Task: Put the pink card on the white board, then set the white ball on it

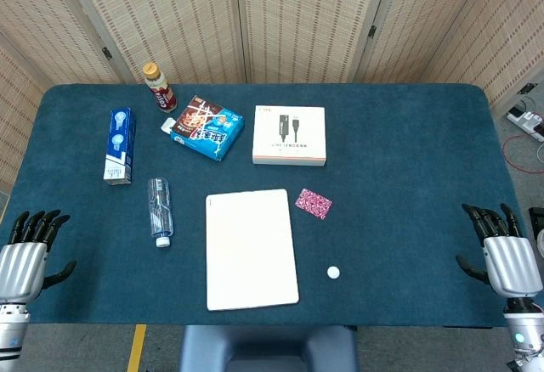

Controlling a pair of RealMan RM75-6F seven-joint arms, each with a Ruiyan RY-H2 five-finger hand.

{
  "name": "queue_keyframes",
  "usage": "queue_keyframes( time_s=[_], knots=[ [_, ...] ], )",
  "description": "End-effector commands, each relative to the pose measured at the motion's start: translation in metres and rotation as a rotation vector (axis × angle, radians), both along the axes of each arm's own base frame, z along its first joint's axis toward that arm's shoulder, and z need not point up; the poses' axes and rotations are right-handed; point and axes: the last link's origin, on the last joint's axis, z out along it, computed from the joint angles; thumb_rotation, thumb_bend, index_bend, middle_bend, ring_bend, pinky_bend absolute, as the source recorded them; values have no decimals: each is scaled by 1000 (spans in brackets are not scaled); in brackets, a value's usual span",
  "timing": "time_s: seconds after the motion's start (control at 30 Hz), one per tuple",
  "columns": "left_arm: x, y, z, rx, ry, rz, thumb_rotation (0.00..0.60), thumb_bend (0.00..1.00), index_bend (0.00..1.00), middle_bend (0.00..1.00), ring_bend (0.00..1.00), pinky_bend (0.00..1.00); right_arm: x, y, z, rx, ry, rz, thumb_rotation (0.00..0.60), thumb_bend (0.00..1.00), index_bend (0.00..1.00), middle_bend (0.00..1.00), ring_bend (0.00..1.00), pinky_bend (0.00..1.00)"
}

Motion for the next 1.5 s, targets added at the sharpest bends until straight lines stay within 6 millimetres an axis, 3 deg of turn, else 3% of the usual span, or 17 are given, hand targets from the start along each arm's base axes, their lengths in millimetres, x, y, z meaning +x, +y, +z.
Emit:
queue_keyframes(
  time_s=[0.03, 0.37, 0.57, 0.97, 1.27, 1.5],
  knots=[
    [0, 0, 0, 0, 1, -1, 600, 262, 204, 161, 117, 0, 0, 0, 0, 1, 0, -1, 600, 252, 108, 198, 160, 30],
    [2, -1, 0, -4, 1, -4, 600, 262, 205, 161, 117, 0, -2, -3, -1, 14, 0, 5, 600, 252, 108, 198, 160, 30],
    [3, -1, 1, -2, 4, -6, 600, 261, 208, 161, 118, 0, 3, -18, -9, 89, 27, 32, 600, 253, 107, 198, 160, 30],
    [2, -4, 3, -3, -2, -3, 600, 262, 214, 161, 118, 0, 50, -92, -34, 269, 91, 227, 600, 252, 125, 173, 42, 9],
    [-1, -6, 6, 3, -2, 10, 600, 262, 220, 161, 118, 0, 97, -138, -72, 442, 190, 358, 600, 252, 125, 149, 13, 0],
    [-4, -9, 6, 3, -2, 22, 600, 262, 225, 161, 122, 0, 117, -166, -102, 534, 240, 391, 600, 252, 125, 143, 1, 0]
  ],
)
